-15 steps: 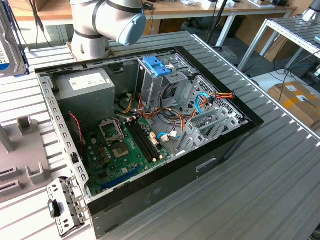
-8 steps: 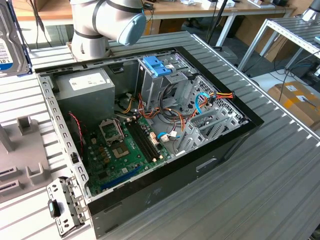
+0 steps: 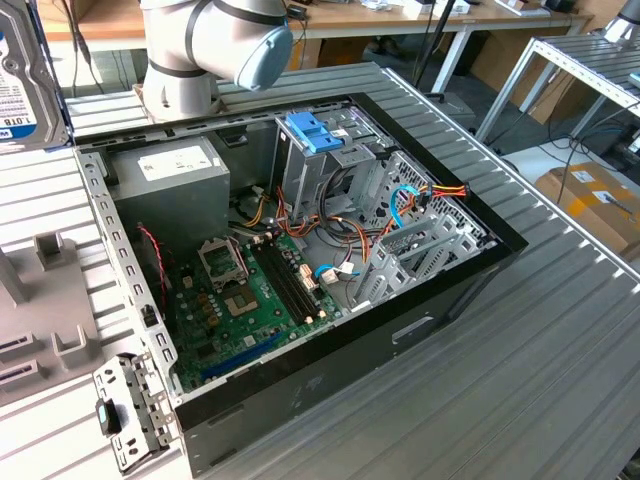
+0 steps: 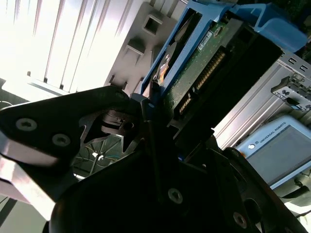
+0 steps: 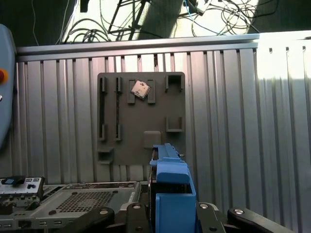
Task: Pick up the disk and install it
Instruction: 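Pick up the disk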
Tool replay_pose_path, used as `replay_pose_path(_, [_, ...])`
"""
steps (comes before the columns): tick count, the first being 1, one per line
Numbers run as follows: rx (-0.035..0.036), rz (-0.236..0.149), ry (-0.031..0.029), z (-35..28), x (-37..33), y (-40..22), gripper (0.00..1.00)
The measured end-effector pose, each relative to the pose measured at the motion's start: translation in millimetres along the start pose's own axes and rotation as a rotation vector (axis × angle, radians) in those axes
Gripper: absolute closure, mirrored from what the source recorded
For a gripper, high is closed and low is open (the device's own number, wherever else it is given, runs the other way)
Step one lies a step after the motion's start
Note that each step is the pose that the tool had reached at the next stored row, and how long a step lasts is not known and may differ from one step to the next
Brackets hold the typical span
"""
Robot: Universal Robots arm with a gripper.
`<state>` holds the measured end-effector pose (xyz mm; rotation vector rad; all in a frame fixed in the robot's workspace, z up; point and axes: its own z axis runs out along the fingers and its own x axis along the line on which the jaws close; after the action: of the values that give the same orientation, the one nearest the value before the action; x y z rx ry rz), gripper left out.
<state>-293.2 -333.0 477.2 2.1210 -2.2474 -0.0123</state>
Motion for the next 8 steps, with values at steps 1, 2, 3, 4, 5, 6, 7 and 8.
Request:
replay_pose_path(1, [-0.0001, 0.0, 0.0, -0.1, -0.1, -1.4, 0.64])
replay_pose_path(2, [-0.0001, 0.0, 0.0001, -0.1, -0.1, -2.3, 0.64])
replay_pose_path(3, [-0.0001, 0.0, 0.0, -0.2, -0.2, -3.1, 0.64])
replay_pose_path(4, [-0.0001, 0.0, 0.0, -0.2, -0.2, -3.9, 0.64])
replay_pose_path(5, [0.0, 0.0, -0.0001, -0.2, -0.3, -4.7, 0.64])
replay_pose_path(6, [0.0, 0.0, 0.0, -0.2, -0.3, -5.6, 0.64])
replay_pose_path(7, [-0.0001, 0.0, 0.0, -0.3, -0.4, -6.5, 0.64])
replay_pose_path(8, [-0.0001, 0.0, 0.0, -0.3, -0.4, -7.8, 0.64])
